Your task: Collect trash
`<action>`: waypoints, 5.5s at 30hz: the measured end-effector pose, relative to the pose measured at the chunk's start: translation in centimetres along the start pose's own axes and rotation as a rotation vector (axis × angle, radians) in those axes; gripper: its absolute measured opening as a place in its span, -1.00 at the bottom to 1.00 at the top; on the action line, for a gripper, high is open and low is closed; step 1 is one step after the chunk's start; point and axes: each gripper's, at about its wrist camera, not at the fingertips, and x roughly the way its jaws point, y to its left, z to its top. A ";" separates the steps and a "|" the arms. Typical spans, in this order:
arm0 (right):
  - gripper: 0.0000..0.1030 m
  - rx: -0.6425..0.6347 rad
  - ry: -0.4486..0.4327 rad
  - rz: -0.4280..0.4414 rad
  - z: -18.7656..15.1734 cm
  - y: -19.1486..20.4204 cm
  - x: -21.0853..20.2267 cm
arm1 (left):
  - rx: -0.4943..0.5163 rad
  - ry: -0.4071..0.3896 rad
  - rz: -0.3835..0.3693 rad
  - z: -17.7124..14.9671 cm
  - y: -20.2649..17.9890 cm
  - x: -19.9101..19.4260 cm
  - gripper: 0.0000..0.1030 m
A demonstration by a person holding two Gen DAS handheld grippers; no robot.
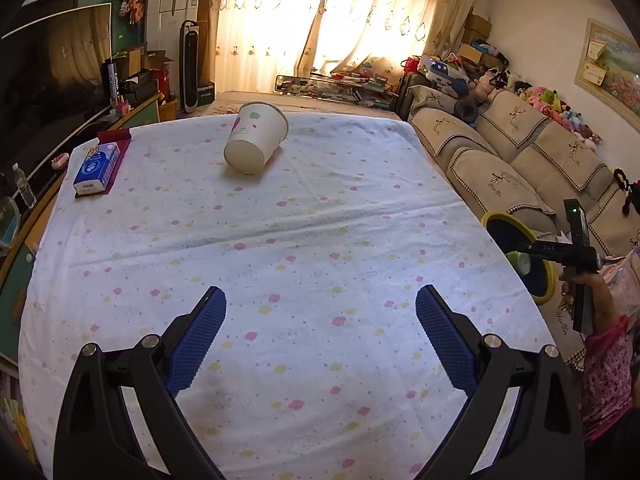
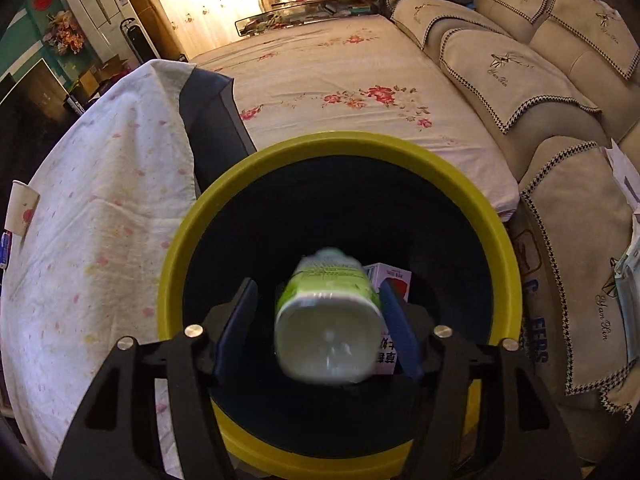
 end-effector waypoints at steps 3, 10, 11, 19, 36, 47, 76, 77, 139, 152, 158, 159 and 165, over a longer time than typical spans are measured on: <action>0.18 -0.009 -0.023 0.026 -0.3 0.3 -0.8 | 0.013 0.006 0.011 0.9 0.1 0.8 0.83; 0.26 -0.054 -0.070 0.016 -0.5 1.8 -2.5 | 0.045 0.014 0.043 4.6 1.4 3.3 0.83; 0.26 -0.053 -0.074 0.015 -0.4 2.0 -2.7 | 0.046 0.017 0.044 5.3 1.7 3.9 0.83; 0.26 -0.073 -0.073 0.019 -0.5 3.0 -3.1 | 0.054 0.020 0.050 12.1 3.9 8.8 0.83; 0.30 -0.084 -0.063 -0.012 -0.3 3.0 -3.6 | 0.167 0.186 0.131 18.1 5.7 22.1 0.75; 0.30 -0.103 -0.063 0.005 -0.4 4.0 -3.6 | 0.197 0.171 0.144 18.2 4.9 21.5 0.24; 0.35 -0.022 -0.236 -0.085 -8.6 -5.3 -13.3 | 0.739 0.219 -0.339 6.6 -42.8 14.8 0.27; 0.35 -0.015 -0.236 -0.083 -8.7 -5.6 -13.4 | 0.740 0.237 -0.341 6.4 -43.6 16.1 0.27; 0.87 -0.296 -0.462 0.118 -14.7 14.6 -22.5 | -0.007 -0.336 0.230 -6.6 -4.2 -17.8 0.91; 0.87 -0.301 -0.458 0.120 -14.5 14.9 -22.1 | -0.011 -0.330 0.223 -6.1 -4.1 -17.4 0.91; 0.87 -0.302 -0.457 0.121 -14.6 15.0 -22.1 | -0.013 -0.329 0.224 -6.2 -3.8 -17.4 0.91; 0.87 -0.302 -0.456 0.119 -14.5 15.0 -22.1 | -0.013 -0.330 0.225 -6.1 -3.8 -17.4 0.91; 0.87 -0.298 -0.453 0.119 -14.6 15.1 -21.6 | -0.010 -0.323 0.224 -6.4 -3.7 -17.2 0.91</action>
